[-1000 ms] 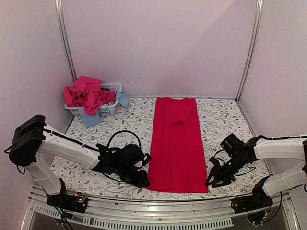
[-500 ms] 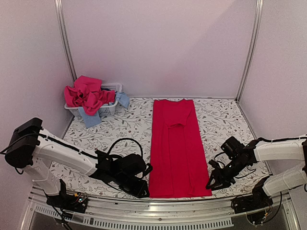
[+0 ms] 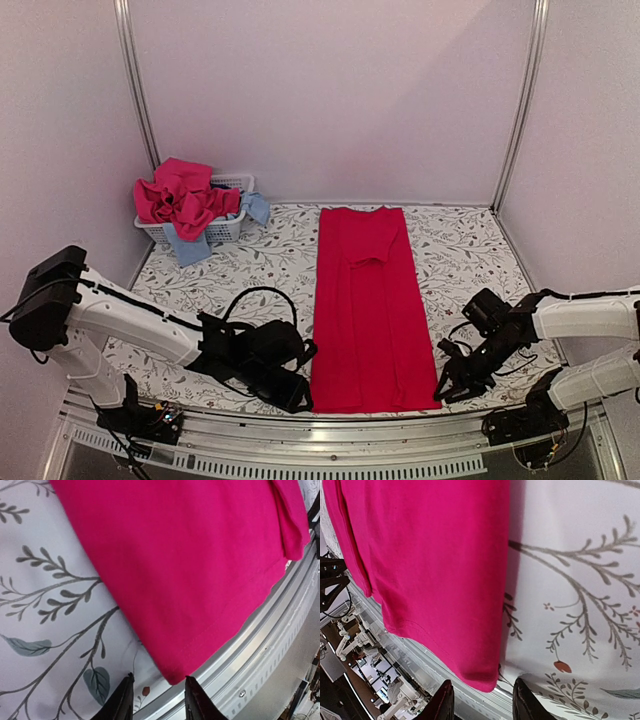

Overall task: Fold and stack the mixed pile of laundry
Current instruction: Pick up the rectangle-folded T-shirt from the center of the board, then fold the rectangle-folded T-shirt at the center of the board.

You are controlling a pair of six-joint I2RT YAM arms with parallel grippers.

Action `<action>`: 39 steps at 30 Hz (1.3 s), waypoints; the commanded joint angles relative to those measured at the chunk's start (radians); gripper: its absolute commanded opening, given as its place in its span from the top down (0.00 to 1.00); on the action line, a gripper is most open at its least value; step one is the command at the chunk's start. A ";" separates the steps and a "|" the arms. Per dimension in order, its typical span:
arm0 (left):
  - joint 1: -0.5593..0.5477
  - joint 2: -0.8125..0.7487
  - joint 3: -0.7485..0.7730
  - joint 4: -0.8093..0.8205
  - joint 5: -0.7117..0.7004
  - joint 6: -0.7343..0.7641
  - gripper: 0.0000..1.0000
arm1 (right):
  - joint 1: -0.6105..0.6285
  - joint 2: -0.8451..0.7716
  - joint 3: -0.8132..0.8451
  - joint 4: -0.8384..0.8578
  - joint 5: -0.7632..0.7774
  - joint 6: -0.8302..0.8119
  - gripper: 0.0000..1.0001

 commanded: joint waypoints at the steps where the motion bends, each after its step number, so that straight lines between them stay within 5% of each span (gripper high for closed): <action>1: -0.011 0.060 0.047 0.042 0.003 0.013 0.64 | 0.027 0.052 -0.013 0.063 0.019 0.014 0.60; 6: -0.015 0.102 0.063 0.071 0.025 0.023 0.66 | 0.082 0.111 -0.012 0.115 -0.001 0.024 0.64; 9: -0.015 0.104 0.068 0.073 0.024 0.035 0.78 | 0.095 0.126 -0.008 0.127 -0.012 0.028 0.71; 13: -0.017 0.098 0.104 0.048 -0.006 0.070 0.98 | 0.095 0.100 0.043 0.111 -0.004 0.020 0.89; 15: -0.017 0.093 0.125 0.034 -0.025 0.088 1.00 | 0.095 0.089 0.079 0.090 0.011 0.008 1.00; 28: 0.093 0.082 0.255 -0.004 -0.058 0.224 1.00 | 0.090 0.135 0.331 -0.008 0.121 -0.117 1.00; 39: 0.320 0.237 0.443 0.014 -0.056 0.310 1.00 | -0.140 0.385 0.623 0.048 0.174 -0.251 1.00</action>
